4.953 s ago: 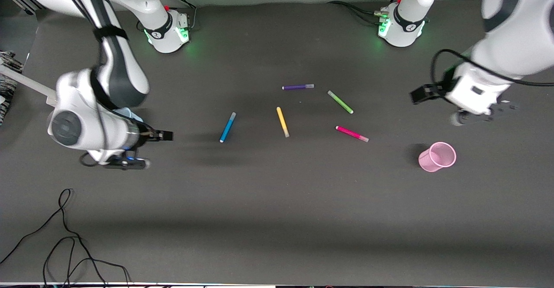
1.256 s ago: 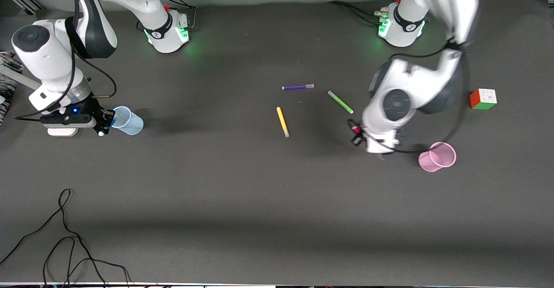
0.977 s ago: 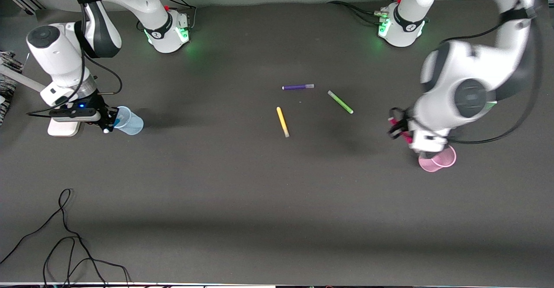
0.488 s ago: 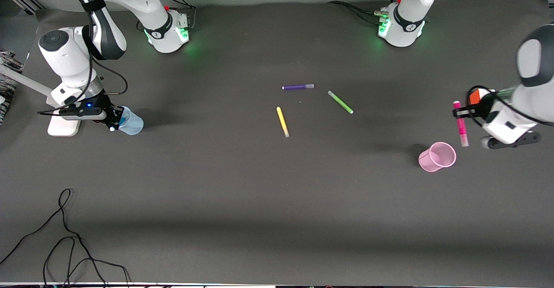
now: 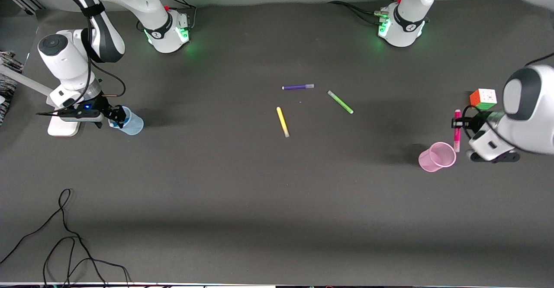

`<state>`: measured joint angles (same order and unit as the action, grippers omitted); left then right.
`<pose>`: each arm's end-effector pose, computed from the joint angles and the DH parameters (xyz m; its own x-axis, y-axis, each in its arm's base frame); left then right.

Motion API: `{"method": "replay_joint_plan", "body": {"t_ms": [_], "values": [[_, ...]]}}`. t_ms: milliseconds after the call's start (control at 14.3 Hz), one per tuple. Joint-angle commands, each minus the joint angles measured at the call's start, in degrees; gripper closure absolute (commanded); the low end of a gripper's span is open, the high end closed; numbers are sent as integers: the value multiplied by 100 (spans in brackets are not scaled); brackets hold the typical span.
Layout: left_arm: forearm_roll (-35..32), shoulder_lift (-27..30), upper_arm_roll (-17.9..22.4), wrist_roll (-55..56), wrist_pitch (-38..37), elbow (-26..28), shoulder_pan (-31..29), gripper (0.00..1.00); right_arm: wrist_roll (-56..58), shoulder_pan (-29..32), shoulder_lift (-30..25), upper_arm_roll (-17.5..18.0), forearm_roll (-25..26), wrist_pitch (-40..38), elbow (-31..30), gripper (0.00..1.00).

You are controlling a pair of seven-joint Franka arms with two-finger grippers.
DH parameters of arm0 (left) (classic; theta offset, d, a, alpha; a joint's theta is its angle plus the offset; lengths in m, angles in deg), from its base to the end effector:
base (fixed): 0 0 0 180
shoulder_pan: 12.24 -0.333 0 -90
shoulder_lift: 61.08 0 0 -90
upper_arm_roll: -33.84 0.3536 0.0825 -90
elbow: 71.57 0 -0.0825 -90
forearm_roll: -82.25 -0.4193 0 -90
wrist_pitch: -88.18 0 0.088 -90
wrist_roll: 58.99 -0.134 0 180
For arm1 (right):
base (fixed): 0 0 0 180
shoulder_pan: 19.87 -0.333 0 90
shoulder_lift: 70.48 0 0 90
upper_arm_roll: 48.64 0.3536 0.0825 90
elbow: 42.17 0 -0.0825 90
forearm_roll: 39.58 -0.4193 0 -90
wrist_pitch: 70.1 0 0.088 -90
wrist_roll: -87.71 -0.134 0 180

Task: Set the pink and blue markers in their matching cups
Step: 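Drop the blue marker into the blue cup while the left drops pink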

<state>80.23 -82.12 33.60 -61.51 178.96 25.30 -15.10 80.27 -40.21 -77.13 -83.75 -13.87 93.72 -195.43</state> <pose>0.6295 0.0337 0.3507 0.8895 -0.0042 -0.4569 -0.0096 -0.9999 -0.0096 0.4506 -0.0922 0.2764 0.9615 0.0380 0.2723 0.0005 -0.9906 0.1365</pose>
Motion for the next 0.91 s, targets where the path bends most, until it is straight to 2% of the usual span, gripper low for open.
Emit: {"method": "replay_joint_plan", "body": {"t_ms": [0, 209, 349, 628, 698, 767, 837], "values": [[-175, -793, -21, -82, -209, -799, 21, 97, -29, -58, -3, 56, 48, -664, 393, 0], [-289, -1356, -29, -20, -209, -1204, 65, 97, -152, -75, 32, 223, 13, -851, 666, 0], [-299, -1560, -38, -11, -201, -1284, 65, 97, -143, -66, 49, 591, -459, -1104, 946, 0], [-299, -1639, -38, -11, -201, -1320, 66, 95, -152, -58, 312, 1321, -1549, -2736, 2349, 0], [-307, -1639, -47, -11, -201, -1320, 74, 89, -152, -32, 435, 1479, -1813, -3228, 2832, 0], [-307, -1639, -47, -20, -201, -1320, 83, 63, -143, 99, 584, 1724, -2016, -3764, 3394, 0], [-307, -1639, -47, -64, -209, -1320, 83, 12, -91, 379, 734, 2066, -2078, -4326, 3957, 0]]}}
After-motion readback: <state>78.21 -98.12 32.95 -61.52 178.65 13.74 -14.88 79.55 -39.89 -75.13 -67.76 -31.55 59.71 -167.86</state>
